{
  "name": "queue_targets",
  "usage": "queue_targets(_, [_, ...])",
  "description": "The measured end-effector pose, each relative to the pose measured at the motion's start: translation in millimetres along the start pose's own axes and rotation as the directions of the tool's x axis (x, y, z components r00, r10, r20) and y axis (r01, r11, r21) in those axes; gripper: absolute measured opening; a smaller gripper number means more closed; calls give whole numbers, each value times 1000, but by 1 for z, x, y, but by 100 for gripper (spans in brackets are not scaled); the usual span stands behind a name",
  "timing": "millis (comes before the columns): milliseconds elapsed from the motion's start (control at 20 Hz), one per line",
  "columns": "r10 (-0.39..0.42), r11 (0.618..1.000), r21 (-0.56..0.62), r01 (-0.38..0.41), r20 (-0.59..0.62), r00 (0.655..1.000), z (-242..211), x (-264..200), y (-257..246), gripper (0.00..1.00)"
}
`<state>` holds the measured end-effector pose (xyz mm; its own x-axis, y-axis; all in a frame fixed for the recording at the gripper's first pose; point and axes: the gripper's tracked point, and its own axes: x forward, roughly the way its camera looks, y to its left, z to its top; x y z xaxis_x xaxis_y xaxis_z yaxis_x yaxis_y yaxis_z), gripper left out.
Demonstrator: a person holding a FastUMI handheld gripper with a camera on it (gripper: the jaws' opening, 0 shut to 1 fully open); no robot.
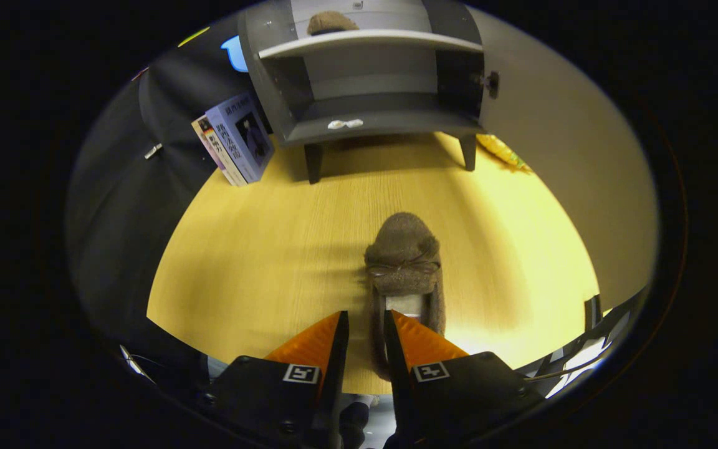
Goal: Open the shoe cabinet door, grab the shoes and put them into the shoe cabinet, then close the shoe cabinet door.
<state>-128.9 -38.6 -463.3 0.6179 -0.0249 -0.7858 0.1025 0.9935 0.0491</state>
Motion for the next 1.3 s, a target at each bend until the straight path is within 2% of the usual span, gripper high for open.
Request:
queue_targets(250, [-3,1000,9,3,1,1000,-7,41,-5,39])
queue_targets(550, [16,1000,22,-18,101,995,18,71,-6,39])
queue_targets(650, [13,1000,14,-15,95,995,20,82,-11,39])
queue_targets(700, [12,1000,8,-13,107,994,25,83,-13,37])
queue_targets(850, [-15,999,30,11,132,991,35,89,-21,6])
queue_targets(1100, [-11,1000,6,11,108,994,34,81,-20,6])
queue_targets(1300, [-11,1000,11,9,159,987,73,32,-16,5])
